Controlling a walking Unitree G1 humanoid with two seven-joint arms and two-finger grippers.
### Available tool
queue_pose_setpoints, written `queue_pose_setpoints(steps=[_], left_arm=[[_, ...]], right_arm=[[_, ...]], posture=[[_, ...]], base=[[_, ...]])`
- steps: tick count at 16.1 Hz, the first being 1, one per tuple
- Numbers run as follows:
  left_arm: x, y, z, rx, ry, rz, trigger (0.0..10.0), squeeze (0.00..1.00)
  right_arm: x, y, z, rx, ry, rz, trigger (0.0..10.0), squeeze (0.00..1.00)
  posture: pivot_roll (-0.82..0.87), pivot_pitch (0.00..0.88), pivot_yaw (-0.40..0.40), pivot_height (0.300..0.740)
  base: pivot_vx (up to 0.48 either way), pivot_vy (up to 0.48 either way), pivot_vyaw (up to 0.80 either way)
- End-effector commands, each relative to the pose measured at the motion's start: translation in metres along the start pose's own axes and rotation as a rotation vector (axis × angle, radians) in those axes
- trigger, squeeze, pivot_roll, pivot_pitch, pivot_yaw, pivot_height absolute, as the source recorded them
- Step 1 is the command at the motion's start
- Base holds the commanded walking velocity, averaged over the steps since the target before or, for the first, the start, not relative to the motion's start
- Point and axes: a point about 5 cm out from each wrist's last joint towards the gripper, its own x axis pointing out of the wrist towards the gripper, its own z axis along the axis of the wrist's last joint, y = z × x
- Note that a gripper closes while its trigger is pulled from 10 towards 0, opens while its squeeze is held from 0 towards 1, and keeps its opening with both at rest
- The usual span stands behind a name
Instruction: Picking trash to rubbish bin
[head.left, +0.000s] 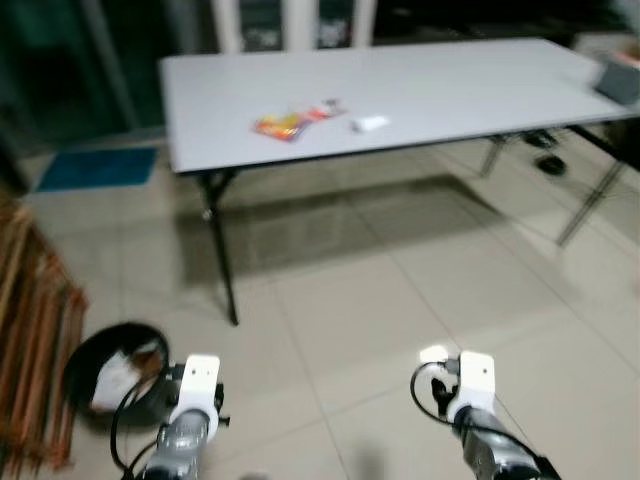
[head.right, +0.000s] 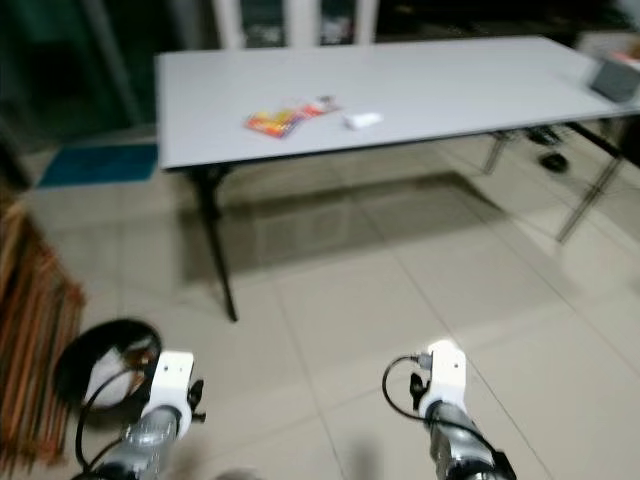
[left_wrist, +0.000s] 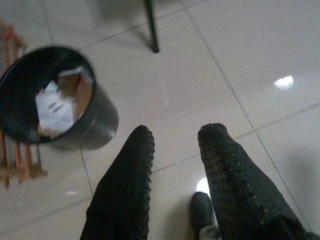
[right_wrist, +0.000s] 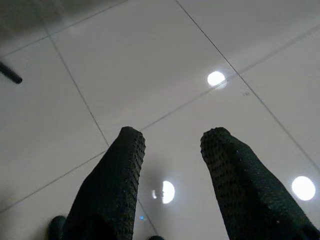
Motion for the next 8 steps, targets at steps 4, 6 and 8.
queue_pose_setpoints(steps=[4,6,8], left_arm=[[-0.0004,0.0041,-0.0019,0.000,0.007,0.005,10.0,0.00],[-0.0005,0.0038,-0.0020,0.000,0.006,0.004,10.0,0.00],[-0.0006,0.0038,-0.0025,0.002,0.008,0.003,10.0,0.00]], right_arm=[[0.0018,0.0035,0.0068,0.026,-0.023,0.006,10.0,0.00],[0.0018,0.0039,0.0066,0.024,-0.021,0.009,10.0,0.00],[0.0019,0.0045,0.0066,0.021,-0.019,0.011,10.0,0.00]], posture=[[0.05,0.000,-0.066,0.740],[0.05,0.000,-0.065,0.740],[0.05,0.000,-0.064,0.740]], base=[[0.000,0.000,0.35],[0.000,0.000,0.00],[0.000,0.000,0.00]])
